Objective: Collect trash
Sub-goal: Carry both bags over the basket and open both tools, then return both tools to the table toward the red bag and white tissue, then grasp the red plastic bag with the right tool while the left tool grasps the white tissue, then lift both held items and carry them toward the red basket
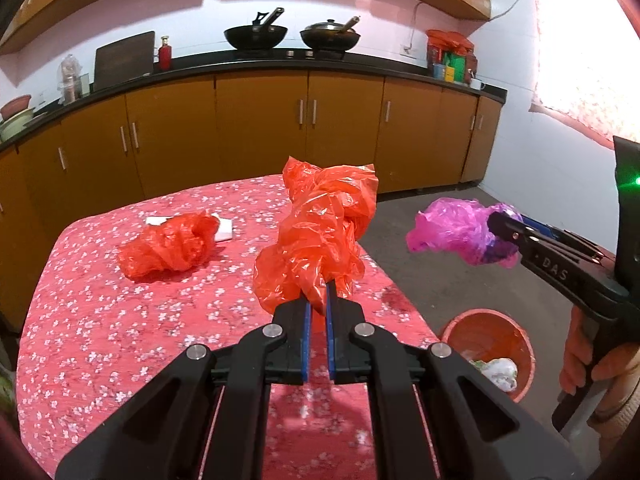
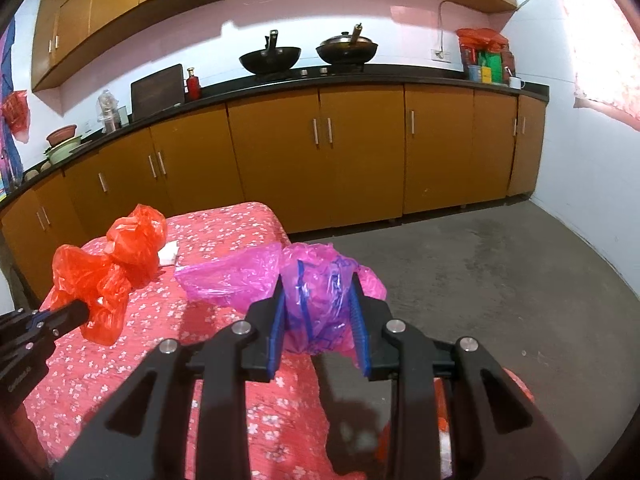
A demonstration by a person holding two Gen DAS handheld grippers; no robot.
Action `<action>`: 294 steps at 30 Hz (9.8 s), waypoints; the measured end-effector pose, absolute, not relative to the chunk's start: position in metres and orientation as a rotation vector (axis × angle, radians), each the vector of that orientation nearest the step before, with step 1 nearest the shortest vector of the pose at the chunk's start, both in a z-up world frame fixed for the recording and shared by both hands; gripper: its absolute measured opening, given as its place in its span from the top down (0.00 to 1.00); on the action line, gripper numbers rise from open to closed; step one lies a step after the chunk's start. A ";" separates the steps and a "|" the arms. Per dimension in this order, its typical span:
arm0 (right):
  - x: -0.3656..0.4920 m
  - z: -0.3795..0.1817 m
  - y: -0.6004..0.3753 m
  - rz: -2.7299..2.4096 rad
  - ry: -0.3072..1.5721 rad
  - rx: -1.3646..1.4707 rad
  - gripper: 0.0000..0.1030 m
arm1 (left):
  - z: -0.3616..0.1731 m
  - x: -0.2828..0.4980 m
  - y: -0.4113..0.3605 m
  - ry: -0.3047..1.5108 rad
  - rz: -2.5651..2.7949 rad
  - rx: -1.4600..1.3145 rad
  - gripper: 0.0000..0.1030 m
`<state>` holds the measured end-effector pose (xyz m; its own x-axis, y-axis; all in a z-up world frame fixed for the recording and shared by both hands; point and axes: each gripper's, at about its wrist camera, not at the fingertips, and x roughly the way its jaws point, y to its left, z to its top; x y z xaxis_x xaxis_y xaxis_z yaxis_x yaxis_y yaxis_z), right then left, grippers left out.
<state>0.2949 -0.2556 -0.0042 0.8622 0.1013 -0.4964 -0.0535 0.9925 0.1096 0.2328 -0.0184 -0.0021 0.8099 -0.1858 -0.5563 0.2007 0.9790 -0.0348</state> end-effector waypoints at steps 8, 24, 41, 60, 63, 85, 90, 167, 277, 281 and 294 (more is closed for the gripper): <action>0.296 -0.007 -0.255 0.078 0.529 0.095 0.72 | -0.004 0.231 -0.023 0.602 -0.206 0.039 0.95; 0.297 -0.009 -0.262 0.053 0.534 0.103 0.72 | -0.009 0.232 -0.034 0.625 -0.234 0.049 0.95; 0.281 -0.041 -0.367 -0.175 0.553 0.136 0.72 | -0.029 0.228 -0.132 0.679 -0.421 0.023 0.95; 0.258 -0.143 -0.494 -0.356 0.714 0.260 0.72 | -0.122 0.229 -0.269 0.895 -0.589 0.110 0.95; 0.259 -0.154 -0.508 -0.367 0.731 0.283 0.71 | -0.130 0.231 -0.284 0.915 -0.597 0.123 0.95; 0.272 -0.192 -0.512 -0.318 0.805 0.381 0.58 | -0.144 0.255 -0.282 0.963 -0.515 0.061 0.64; 0.268 -0.182 -0.506 -0.321 0.790 0.385 0.55 | -0.126 0.256 -0.249 0.931 -0.456 0.003 0.60; 0.392 -0.056 -0.077 0.206 0.680 0.077 0.97 | -0.046 0.316 0.152 0.606 0.132 -0.120 0.42; 0.308 -0.001 -0.160 0.170 0.567 0.157 0.97 | -0.004 0.237 0.057 0.620 0.017 -0.044 0.99; 0.307 -0.003 -0.185 0.125 0.559 0.169 0.97 | -0.004 0.239 0.034 0.619 -0.023 -0.043 0.99; 0.286 -0.023 -0.297 -0.098 0.536 0.201 0.97 | -0.012 0.243 -0.050 0.642 -0.174 -0.046 0.99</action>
<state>0.2858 -0.2974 -0.0226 0.8558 -0.0405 -0.5157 0.1452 0.9757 0.1643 0.2425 -0.0500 -0.0120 0.7870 -0.1753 -0.5915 0.1470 0.9845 -0.0962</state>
